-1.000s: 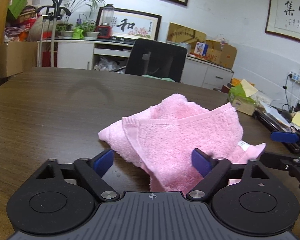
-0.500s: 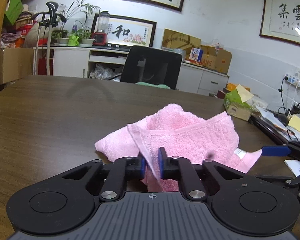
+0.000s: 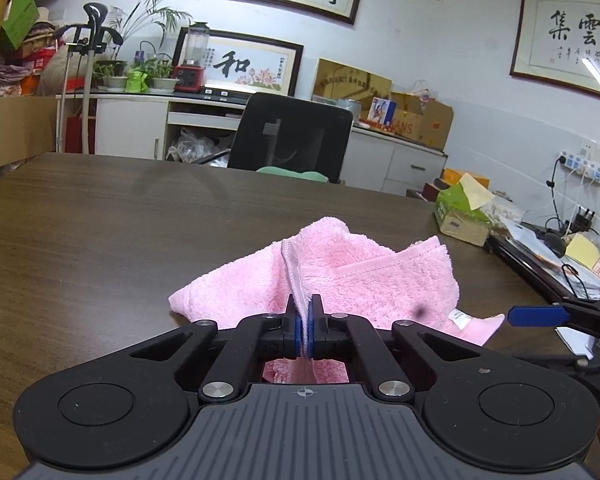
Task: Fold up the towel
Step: 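Close the right gripper on another towel corner while the left gripper holds its edge, then lift the towel with both grippers and pull them apart to spread it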
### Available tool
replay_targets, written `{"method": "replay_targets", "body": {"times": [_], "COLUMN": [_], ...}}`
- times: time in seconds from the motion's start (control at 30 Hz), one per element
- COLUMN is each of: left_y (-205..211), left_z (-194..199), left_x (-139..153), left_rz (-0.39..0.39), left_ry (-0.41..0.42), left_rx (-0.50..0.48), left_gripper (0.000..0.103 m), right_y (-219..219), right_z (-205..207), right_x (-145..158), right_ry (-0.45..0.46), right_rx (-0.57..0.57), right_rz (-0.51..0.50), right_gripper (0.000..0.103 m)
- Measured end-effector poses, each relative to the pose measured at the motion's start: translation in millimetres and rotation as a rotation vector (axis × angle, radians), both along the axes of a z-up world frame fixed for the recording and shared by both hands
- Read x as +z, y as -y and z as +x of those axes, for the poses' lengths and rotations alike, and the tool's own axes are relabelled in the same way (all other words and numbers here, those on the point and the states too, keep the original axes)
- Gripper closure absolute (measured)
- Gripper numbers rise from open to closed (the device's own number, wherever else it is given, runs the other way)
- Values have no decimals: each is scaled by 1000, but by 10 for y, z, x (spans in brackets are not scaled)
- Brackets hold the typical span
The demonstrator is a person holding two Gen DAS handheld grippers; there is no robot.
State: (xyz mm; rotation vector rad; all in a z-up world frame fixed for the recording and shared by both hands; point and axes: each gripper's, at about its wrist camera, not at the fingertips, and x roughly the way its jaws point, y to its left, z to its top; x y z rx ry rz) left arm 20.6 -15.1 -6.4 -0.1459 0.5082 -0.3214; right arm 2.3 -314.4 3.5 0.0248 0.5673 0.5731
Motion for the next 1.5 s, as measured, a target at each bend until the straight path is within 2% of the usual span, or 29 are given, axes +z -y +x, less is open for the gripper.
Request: {"method": "replay_targets", "body": {"times": [0.17,0.27,0.3,0.33,0.4,0.47,0.53,0.67,0.8,0.87,0.93,0.97,1.03,1.2,1.37,1.5], "left_y": [-114,-208,-244,-277,-340,-421,-496,-548,-526,-505,-501,-509,-535,-668,-774,-857], "left_z": [-22,-56,-71,-81,-87,-100,-110,-94,-20,12,39,45,58,20,-145,-497], "left_x": [53,121,153,177,207,247,288,323,314,297,283,282,284,382,717,1206], "left_rz": [-40,-82,-96,-109,-132,-154,-172,-182,-164,-155,-155,-156,-159,-212,-283,-334], "left_ry": [3,16,24,29,34,44,57,63,34,13,-6,-11,-19,-8,46,162], "left_rx": [18,31,40,48,60,79,92,107,114,116,119,122,133,159,175,194], "left_gripper": [101,101,101,101,101,101,101,101,101,101,101,101,101,101,101,101], "right_y": [-111,-118,-117,-112,-95,-76,-80,-126,-164,-172,-207,-226,-235,-86,118,260], "right_z": [-3,40,44,44,68,124,140,115,100,77,59,52,18,-107,-307,-445], "right_x": [-37,-74,-83,-90,-110,-160,-198,-229,-236,-232,-224,-220,-168,72,354,755], "right_ry": [12,2,7,16,10,-24,-26,-3,25,33,25,19,30,95,191,278], "right_rx": [6,-8,-18,-28,-51,-70,-83,-45,-13,19,31,32,26,-52,-156,-185], "right_rz": [-60,-52,-54,-55,-47,-43,-49,-38,-15,1,-17,-28,-5,128,228,245], "right_gripper": [1,4,12,28,52,51,43,44,44,55,86,92,95,96,96,96]}}
